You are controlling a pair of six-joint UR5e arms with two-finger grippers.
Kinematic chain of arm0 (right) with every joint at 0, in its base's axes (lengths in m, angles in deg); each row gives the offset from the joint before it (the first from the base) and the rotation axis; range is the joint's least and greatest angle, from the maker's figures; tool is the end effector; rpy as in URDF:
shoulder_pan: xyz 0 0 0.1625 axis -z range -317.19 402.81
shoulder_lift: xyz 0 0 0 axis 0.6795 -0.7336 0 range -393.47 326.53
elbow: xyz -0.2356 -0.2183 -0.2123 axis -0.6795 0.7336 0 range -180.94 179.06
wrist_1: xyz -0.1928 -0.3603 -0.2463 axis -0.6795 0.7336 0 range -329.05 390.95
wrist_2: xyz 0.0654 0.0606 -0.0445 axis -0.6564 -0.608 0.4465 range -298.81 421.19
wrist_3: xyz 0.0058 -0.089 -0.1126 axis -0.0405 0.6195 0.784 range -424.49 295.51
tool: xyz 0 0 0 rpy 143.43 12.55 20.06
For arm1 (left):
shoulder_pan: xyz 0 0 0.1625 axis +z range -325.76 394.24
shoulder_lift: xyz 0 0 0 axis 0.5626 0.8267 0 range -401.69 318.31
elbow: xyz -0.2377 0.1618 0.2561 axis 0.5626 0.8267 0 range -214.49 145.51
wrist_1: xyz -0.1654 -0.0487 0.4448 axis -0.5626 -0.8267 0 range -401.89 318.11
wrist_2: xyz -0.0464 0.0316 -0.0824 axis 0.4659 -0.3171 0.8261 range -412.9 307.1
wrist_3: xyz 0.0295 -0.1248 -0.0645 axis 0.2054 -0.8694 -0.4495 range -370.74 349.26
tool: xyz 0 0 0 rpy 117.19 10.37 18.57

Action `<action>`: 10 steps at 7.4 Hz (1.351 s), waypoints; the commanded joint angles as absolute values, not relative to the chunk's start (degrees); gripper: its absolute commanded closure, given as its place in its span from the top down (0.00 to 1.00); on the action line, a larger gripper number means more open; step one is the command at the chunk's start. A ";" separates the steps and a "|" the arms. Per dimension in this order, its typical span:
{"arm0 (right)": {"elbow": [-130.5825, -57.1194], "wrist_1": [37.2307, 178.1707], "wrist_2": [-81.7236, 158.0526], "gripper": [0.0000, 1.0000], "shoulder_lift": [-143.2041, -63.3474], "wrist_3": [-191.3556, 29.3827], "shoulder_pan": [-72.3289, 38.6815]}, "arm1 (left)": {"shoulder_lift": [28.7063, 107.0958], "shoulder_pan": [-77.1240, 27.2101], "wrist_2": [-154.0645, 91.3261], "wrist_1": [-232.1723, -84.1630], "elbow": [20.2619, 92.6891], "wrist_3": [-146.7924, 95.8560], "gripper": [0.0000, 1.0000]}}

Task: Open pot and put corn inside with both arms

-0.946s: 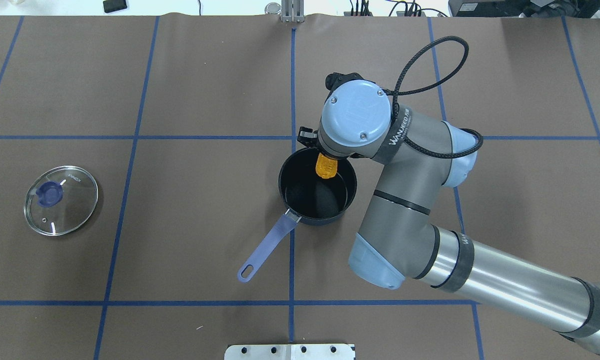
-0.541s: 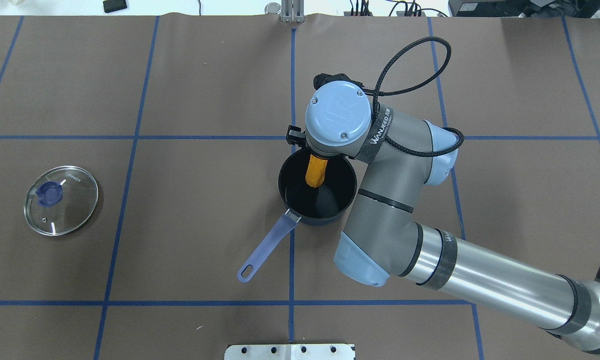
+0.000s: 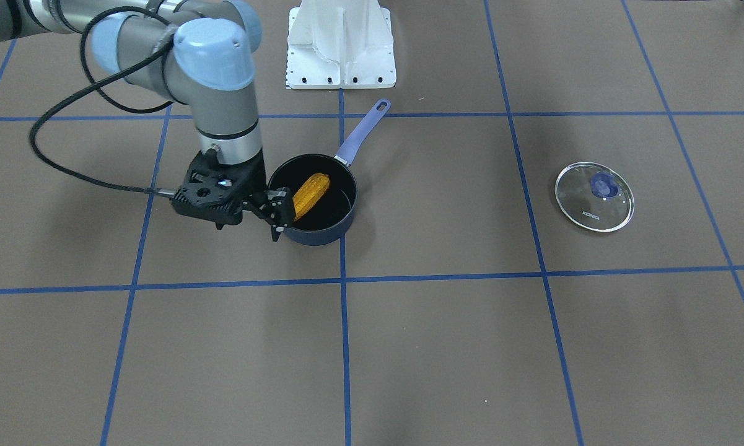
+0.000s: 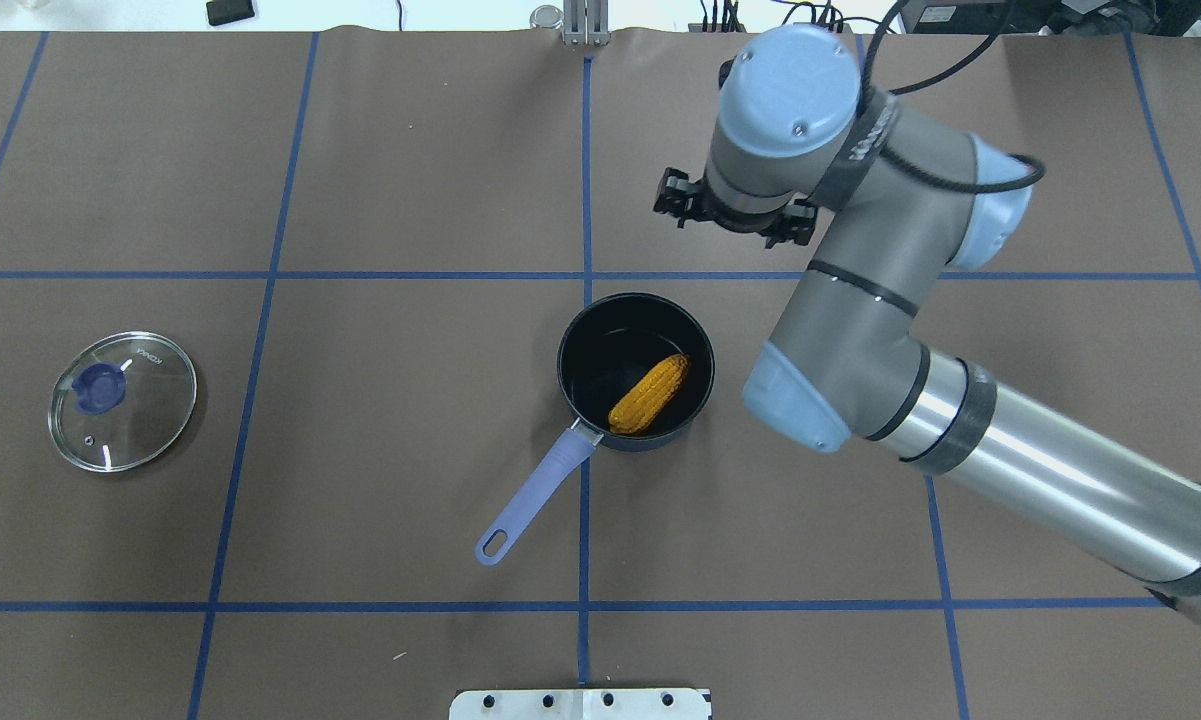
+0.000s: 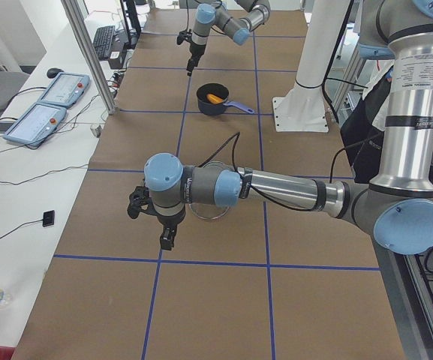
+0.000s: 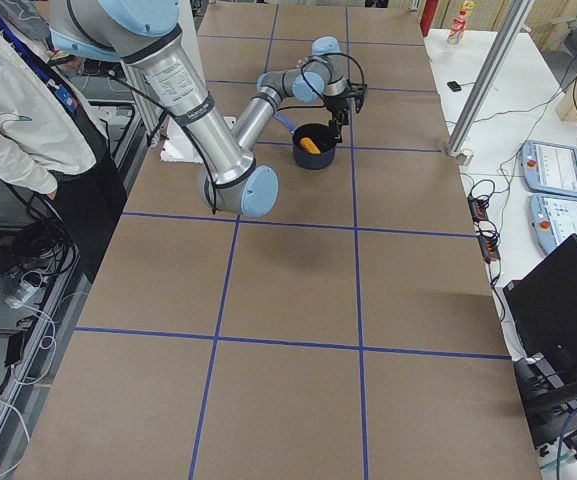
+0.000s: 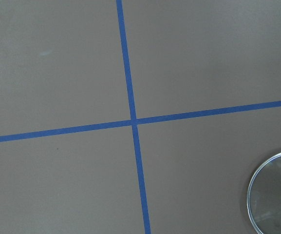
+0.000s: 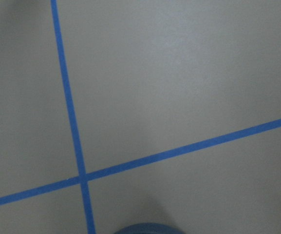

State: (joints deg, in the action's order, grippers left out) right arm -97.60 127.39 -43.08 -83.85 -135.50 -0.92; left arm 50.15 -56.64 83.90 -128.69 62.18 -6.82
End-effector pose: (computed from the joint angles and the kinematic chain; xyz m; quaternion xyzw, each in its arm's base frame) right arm -0.4582 -0.5739 0.1711 0.0762 -0.3495 0.1585 0.9203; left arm -0.0374 -0.5732 0.5681 0.0592 0.3946 0.0428 0.9160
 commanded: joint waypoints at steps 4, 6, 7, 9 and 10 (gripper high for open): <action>-93.15 128.16 -63.04 1.00 -103.05 -71.08 -33.77 | 49.98 -56.55 83.51 -128.54 60.25 -6.96 0.99; -93.49 127.55 -72.27 1.00 -111.03 -61.63 -44.06 | 48.50 -56.46 83.50 -127.93 59.99 -7.13 0.99; -94.71 127.46 -72.75 1.00 -115.69 -56.71 -48.64 | 47.61 -56.46 83.42 -128.28 59.73 -6.96 0.99; -96.83 127.28 -71.45 1.00 -121.78 -55.34 -52.54 | 46.81 -56.38 83.33 -128.11 59.64 -6.52 0.99; -96.92 127.28 -70.22 1.00 -122.84 -55.43 -52.55 | 46.12 -56.38 83.33 -128.28 59.72 -6.34 0.99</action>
